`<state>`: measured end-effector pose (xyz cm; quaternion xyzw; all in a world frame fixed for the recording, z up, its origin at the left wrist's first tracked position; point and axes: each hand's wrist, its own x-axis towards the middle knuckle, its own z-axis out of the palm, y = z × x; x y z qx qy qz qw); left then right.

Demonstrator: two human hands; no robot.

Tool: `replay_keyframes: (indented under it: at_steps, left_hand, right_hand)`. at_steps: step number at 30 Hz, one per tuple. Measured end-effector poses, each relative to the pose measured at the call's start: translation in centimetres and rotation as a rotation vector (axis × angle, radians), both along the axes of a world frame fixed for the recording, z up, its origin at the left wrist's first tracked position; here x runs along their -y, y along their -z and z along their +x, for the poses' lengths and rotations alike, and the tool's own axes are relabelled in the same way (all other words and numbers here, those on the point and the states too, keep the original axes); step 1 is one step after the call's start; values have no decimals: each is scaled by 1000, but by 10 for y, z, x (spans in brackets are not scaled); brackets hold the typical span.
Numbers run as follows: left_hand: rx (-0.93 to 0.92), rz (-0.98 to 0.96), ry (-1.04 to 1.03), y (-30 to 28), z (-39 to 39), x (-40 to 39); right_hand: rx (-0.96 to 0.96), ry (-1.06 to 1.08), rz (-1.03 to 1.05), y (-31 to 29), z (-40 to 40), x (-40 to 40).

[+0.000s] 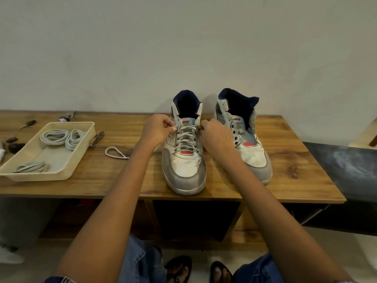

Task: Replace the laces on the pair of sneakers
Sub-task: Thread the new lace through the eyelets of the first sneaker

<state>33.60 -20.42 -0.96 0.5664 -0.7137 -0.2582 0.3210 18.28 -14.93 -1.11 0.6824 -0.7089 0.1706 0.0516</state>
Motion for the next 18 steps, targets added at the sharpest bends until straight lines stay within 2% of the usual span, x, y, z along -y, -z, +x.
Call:
replay_keyframes:
  at_steps: [4,7,12,15,18]
  left_hand:
    - [110,-83,-144,-5,-1,-9]
    - [180,-56,-295,-4,2,-13]
    - [172,-33,-266,-3,1,-12]
    - [84,-128,-214,-4,0,-10]
    - [1,-225,-164,-9,-11,-15]
  right_hand:
    - [109,28,-100,-9,-6,-1]
    - [165,96,-121,-12,-14,-4]
    - [242,127,-33,-11,-15,0]
    - [193,130,-13,-22,-21,3]
    - [224,95,-71,-35,-26,5]
